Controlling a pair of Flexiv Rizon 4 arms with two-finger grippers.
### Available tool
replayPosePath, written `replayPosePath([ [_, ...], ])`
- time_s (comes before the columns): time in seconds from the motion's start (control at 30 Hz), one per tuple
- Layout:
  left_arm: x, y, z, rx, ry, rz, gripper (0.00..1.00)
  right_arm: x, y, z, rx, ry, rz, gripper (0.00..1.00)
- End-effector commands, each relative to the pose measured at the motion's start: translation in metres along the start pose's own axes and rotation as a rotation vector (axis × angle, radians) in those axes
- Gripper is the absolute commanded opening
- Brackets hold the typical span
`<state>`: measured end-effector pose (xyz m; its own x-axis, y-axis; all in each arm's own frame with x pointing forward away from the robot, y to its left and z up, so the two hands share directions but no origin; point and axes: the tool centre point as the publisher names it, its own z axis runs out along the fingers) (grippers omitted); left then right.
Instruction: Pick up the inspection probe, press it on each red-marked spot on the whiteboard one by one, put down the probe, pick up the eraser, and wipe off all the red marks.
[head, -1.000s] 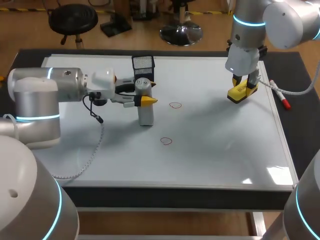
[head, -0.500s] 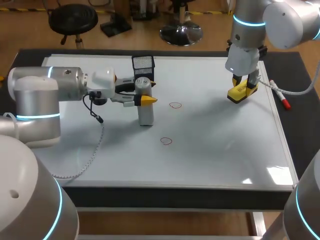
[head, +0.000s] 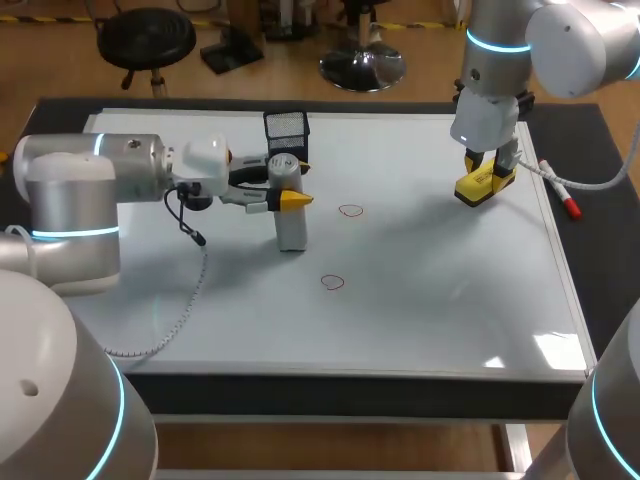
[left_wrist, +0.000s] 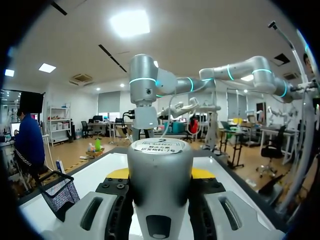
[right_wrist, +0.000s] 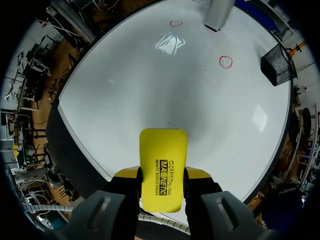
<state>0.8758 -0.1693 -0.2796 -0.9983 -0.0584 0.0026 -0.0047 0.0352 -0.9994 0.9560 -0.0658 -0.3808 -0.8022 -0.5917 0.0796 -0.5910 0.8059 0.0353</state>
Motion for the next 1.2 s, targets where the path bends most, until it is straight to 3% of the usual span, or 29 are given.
replayPosePath([
  [0.03, 0.001, 0.001, -0.001, 0.001, -0.005, 0.003, 0.0, 0.0, -0.001, -0.001, 0.001, 0.003, -0.001, 0.0],
  [0.3, 0.005, -0.015, -0.017, -0.008, -0.07, 0.022, 0.0, 0.0, -0.001, -0.001, 0.001, 0.003, -0.001, 0.0],
  [0.8, 0.017, -0.034, -0.104, 0.002, -0.303, 0.054, 0.0, 0.0, -0.001, -0.001, 0.001, 0.003, -0.001, 0.0],
  [1.2, 0.041, -0.043, -0.157, 0.007, -0.481, 0.069, 0.0, 0.0, -0.001, -0.001, 0.001, 0.003, -0.001, 0.0],
])
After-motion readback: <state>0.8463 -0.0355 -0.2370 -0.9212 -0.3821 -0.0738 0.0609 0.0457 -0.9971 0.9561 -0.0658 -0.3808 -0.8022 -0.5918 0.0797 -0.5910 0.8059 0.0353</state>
